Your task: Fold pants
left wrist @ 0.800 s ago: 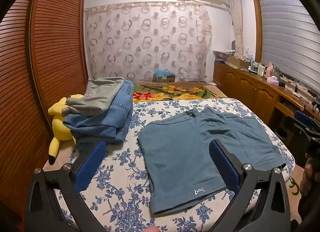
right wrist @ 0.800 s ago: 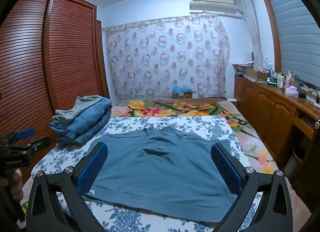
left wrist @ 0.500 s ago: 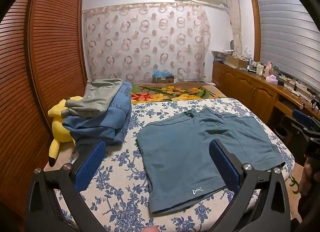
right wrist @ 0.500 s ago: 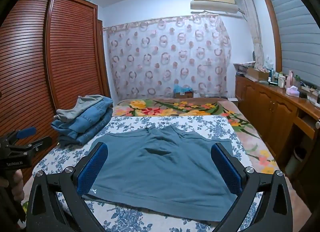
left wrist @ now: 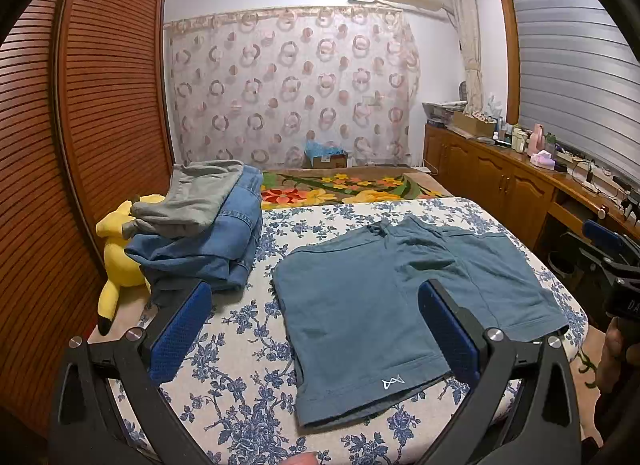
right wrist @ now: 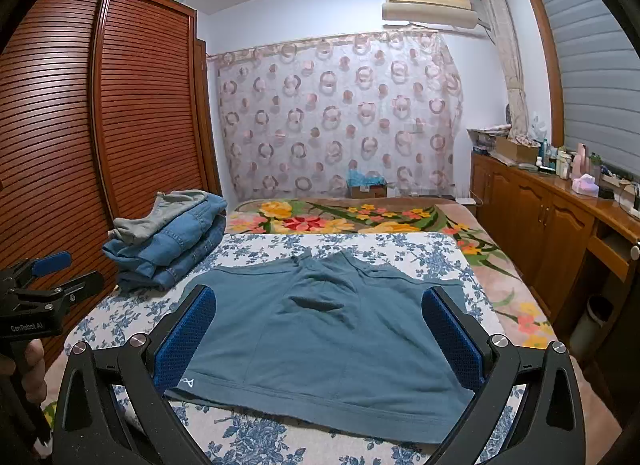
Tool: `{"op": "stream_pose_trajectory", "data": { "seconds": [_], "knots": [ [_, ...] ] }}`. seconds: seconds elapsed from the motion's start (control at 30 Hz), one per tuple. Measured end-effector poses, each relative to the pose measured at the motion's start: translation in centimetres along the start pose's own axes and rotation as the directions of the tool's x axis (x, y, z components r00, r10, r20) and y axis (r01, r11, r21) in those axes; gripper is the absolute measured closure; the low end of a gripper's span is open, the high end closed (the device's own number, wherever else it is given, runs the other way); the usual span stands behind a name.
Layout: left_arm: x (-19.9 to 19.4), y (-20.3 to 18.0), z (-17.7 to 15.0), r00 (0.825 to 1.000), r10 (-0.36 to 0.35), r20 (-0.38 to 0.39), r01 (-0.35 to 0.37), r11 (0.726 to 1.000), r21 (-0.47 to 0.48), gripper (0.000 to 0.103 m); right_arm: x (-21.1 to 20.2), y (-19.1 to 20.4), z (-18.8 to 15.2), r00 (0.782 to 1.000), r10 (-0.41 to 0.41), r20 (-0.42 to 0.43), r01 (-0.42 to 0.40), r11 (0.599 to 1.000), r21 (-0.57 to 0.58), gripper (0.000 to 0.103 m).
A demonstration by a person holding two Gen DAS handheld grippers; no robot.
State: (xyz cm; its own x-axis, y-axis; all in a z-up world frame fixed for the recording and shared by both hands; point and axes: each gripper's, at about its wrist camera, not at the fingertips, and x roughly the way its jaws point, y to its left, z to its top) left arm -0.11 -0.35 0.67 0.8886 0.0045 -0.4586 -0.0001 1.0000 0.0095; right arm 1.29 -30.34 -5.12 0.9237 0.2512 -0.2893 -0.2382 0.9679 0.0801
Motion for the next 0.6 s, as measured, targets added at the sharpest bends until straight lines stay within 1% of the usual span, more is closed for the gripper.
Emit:
{"op": "stream_pose_trajectory", "data": {
  "seconds": [0.6],
  "knots": [
    [-0.27,-0.12,0.26,1.000,0.002,0.003,-0.002,1.000,0.002,0.000,-0.37,-0.11,-0.08,1.000,0.000,0.001,0.000,1.000,0.000,0.000]
  ]
}}
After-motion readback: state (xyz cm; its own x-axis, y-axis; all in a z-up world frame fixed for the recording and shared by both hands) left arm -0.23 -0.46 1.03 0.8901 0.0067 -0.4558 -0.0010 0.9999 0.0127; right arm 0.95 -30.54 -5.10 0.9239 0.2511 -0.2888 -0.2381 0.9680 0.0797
